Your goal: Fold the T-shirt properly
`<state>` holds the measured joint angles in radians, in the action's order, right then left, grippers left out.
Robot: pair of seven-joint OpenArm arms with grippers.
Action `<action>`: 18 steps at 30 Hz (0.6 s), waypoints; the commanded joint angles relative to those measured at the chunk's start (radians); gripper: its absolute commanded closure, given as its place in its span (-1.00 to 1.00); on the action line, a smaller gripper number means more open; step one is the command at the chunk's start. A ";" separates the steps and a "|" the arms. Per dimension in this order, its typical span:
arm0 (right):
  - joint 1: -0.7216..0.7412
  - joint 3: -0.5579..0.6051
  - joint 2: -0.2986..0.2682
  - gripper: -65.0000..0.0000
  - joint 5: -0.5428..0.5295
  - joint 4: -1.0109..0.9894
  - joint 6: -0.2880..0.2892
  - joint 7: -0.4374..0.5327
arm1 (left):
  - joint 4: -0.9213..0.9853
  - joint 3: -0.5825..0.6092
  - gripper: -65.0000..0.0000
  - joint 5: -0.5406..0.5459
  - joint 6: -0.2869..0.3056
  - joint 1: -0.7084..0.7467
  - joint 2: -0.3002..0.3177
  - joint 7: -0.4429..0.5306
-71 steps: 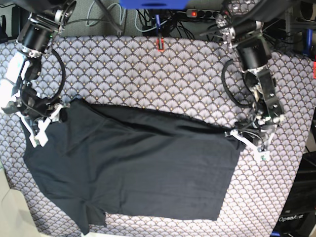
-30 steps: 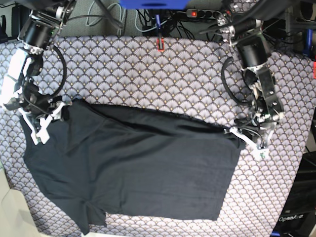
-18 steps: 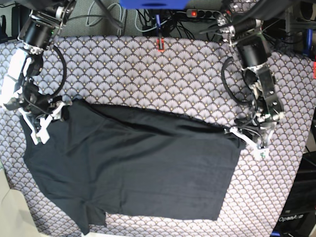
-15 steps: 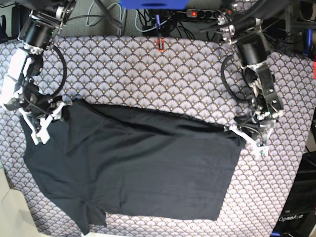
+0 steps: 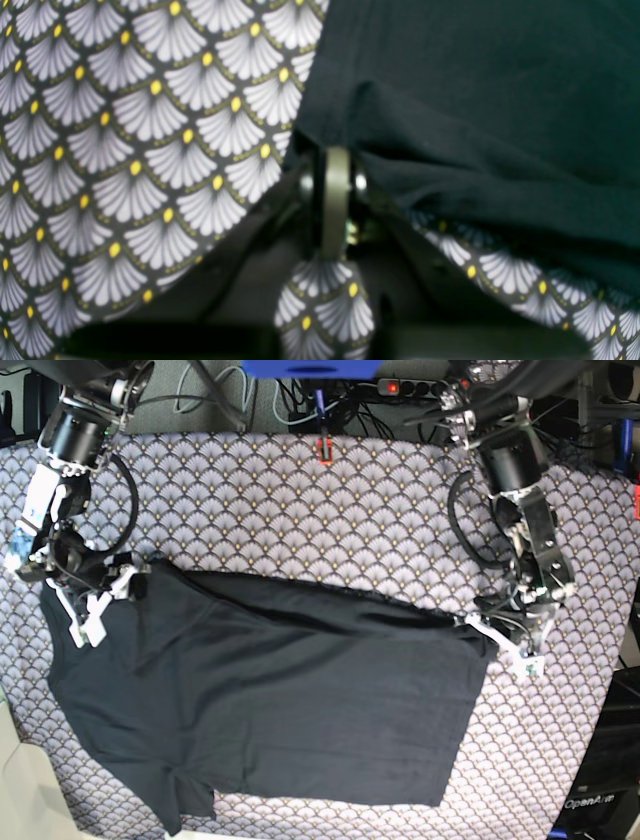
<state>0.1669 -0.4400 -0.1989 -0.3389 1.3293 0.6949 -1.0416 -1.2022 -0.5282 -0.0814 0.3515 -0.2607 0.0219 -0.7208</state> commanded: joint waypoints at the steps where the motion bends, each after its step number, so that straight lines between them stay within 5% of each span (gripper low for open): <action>1: 0.021 0.014 -0.014 0.59 -0.016 0.017 0.003 0.031 | -0.021 0.001 1.00 0.009 0.004 -0.024 0.008 0.022; 5: 0.026 0.060 -0.030 0.91 -0.018 0.017 0.003 0.039 | -0.021 0.003 1.00 0.010 0.004 -0.025 0.008 0.022; 18: 0.168 0.198 -0.053 0.92 -0.016 0.011 0.003 0.102 | -0.020 0.001 1.00 0.015 -0.001 -0.062 0.008 0.023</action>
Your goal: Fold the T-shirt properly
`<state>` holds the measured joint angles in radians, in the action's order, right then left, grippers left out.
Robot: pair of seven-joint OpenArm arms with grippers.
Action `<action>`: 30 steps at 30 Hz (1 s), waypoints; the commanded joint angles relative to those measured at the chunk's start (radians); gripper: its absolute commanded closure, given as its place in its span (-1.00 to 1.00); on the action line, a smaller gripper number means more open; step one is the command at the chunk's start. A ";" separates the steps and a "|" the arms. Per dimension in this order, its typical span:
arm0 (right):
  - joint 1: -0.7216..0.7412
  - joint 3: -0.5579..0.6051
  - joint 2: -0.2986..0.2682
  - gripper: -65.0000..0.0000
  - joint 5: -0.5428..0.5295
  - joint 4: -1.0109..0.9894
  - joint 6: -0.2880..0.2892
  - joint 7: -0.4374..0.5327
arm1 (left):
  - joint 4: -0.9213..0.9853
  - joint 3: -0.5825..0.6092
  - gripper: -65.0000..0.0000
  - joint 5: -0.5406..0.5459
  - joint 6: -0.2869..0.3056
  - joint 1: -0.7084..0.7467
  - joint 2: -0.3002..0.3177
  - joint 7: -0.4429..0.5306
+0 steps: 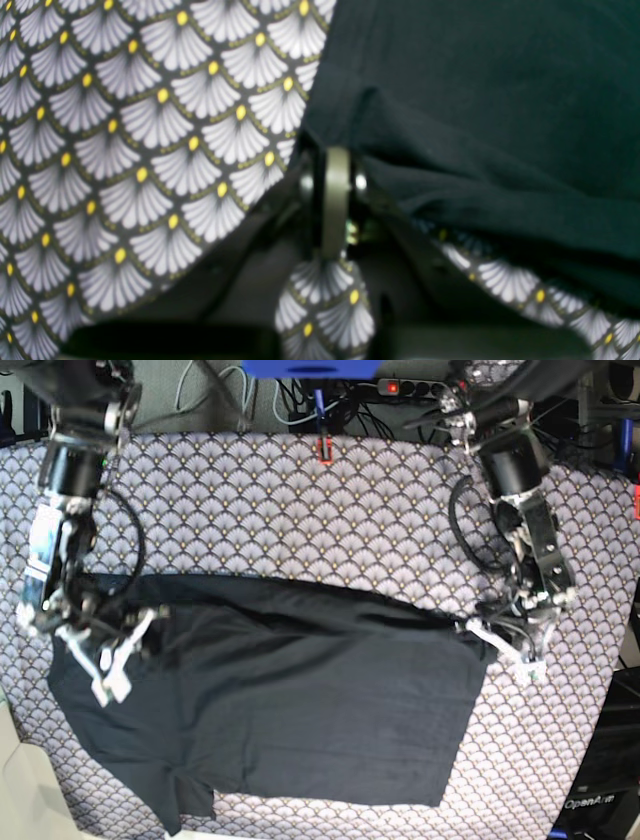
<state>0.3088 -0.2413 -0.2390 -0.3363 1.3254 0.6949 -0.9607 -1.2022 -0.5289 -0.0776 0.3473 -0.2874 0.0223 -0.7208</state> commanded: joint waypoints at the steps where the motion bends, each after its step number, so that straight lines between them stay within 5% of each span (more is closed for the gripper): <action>1: 0.046 0.010 -0.013 0.92 -0.019 0.015 0.003 0.021 | -0.018 0.000 1.00 0.011 0.003 -0.042 0.008 0.023; 15: 0.352 0.208 -0.030 0.91 -0.019 -0.295 0.003 0.111 | -0.012 0.000 1.00 0.003 0.002 -0.088 0.008 0.020; 23: 0.418 0.274 -0.018 0.91 -0.017 -0.343 0.003 0.124 | -0.014 -0.001 1.00 0.009 0.002 -0.097 0.029 0.022; 30: 0.451 0.279 -0.021 0.91 -0.001 -0.488 0.003 0.230 | -0.020 -0.001 1.00 0.003 0.002 -0.128 0.029 0.022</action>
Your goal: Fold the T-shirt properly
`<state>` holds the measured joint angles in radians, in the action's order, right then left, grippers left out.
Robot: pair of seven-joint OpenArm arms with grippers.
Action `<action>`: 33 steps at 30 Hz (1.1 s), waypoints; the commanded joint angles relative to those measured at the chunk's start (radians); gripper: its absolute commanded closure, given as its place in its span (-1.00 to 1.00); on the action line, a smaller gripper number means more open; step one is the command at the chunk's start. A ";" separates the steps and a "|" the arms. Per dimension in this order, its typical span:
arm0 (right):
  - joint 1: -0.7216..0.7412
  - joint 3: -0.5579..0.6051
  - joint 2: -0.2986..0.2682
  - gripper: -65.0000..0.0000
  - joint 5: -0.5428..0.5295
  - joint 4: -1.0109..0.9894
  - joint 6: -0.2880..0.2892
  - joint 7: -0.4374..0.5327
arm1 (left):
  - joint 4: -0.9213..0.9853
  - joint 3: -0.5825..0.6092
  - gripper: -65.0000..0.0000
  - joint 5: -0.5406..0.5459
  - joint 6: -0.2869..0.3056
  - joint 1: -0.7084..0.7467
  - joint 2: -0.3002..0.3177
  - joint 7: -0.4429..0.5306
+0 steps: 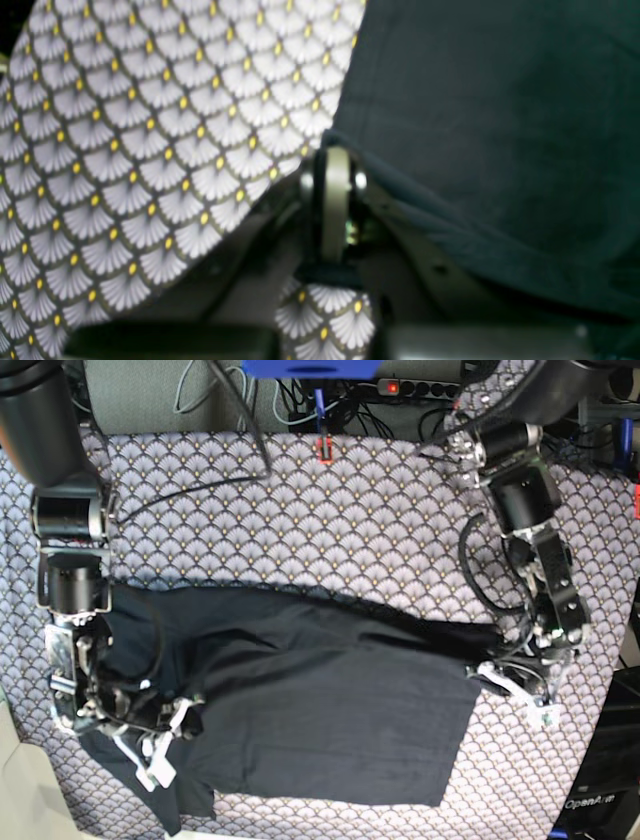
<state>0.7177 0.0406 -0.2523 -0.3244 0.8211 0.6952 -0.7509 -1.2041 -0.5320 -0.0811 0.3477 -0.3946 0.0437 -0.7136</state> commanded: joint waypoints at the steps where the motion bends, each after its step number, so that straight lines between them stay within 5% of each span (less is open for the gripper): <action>1: 0.046 -0.005 -0.008 0.91 0.009 0.002 0.003 0.029 | -0.018 0.005 1.00 0.007 0.001 -0.022 0.008 0.015; 5: 0.047 -0.011 -0.002 0.82 0.072 -0.046 0.003 0.058 | -0.012 0.008 1.00 0.007 0.001 -0.020 0.005 0.015; 11: 0.047 -0.011 0.006 0.45 0.095 -0.036 0.003 0.055 | -0.009 0.010 1.00 0.007 0.001 -0.016 0.002 0.015; 18: 0.081 -0.009 -0.014 0.42 0.097 -0.035 0.003 -0.002 | -0.009 0.010 1.00 0.007 0.001 -0.014 -0.001 0.015; 27: -0.059 -0.014 -0.249 0.41 0.092 -0.035 0.003 -0.042 | -0.010 0.005 1.00 0.007 0.003 -0.014 0.008 0.015; 33: -0.197 -0.147 -0.302 0.42 0.097 -0.035 0.003 0.003 | -0.018 0.005 1.00 0.007 0.009 0.018 0.008 0.015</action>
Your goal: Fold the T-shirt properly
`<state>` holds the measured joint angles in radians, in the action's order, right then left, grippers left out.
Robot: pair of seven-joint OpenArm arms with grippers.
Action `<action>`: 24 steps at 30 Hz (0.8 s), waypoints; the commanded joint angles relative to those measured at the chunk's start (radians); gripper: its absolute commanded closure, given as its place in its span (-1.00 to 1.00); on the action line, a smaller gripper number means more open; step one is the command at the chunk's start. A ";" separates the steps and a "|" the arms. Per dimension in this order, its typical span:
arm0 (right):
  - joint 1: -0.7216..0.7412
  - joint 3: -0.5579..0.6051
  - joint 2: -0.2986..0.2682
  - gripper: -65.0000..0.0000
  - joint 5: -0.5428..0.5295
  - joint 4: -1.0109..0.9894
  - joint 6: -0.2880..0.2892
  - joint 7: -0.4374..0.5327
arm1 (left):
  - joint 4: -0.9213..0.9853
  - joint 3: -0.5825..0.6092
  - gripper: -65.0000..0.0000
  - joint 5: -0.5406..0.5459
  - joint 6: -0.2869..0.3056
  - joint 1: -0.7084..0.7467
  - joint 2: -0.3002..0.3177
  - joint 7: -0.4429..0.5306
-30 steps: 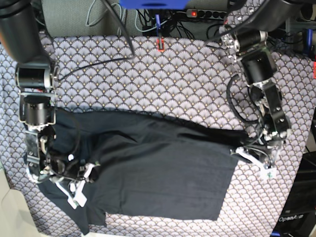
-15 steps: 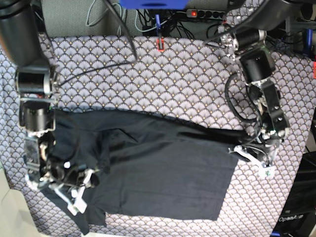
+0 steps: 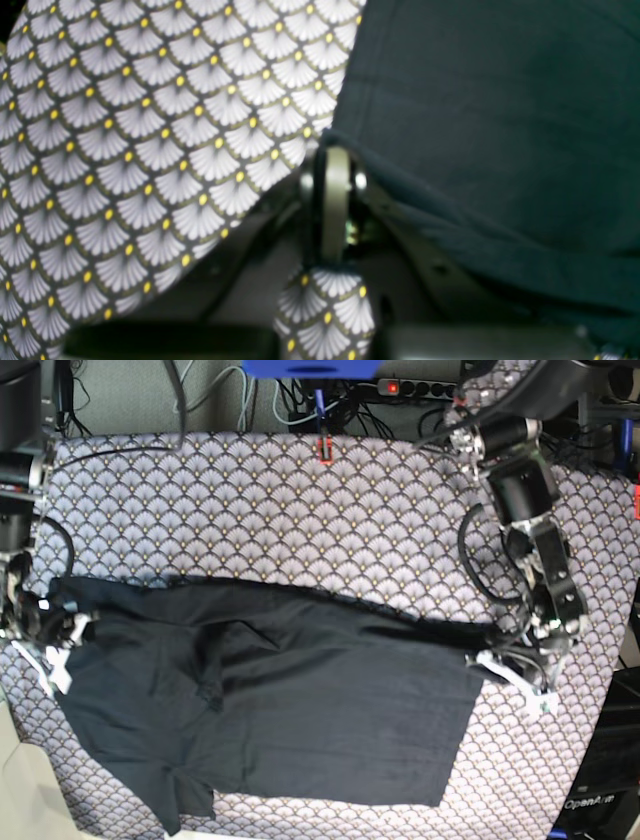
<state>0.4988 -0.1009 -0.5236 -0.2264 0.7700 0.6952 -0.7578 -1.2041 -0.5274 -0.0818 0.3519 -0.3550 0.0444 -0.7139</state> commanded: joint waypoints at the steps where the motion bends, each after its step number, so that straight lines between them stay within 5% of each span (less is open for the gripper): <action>1: -0.002 -0.035 -0.033 0.42 0.000 0.016 0.003 0.013 | -0.018 0.002 1.00 0.007 0.005 -0.014 0.013 0.015; 8: -0.068 -0.072 -0.050 0.40 0.000 0.016 0.003 0.016 | -0.018 0.005 1.00 0.017 0.008 0.006 0.027 0.017; 15: -0.090 -0.101 -0.046 0.17 -0.003 0.016 0.003 0.051 | -0.018 0.005 0.61 0.014 0.008 0.004 0.019 0.086; 24: -0.081 -0.101 -0.046 0.13 -0.006 0.018 0.003 0.071 | 0.043 0.005 0.62 0.017 0.000 -0.055 0.016 0.115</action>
<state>0.3935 -0.1963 -0.5476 -0.2317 0.7734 0.6949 -0.6937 -1.1458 -0.5262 -0.0769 0.3481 -0.3813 0.0555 -0.6224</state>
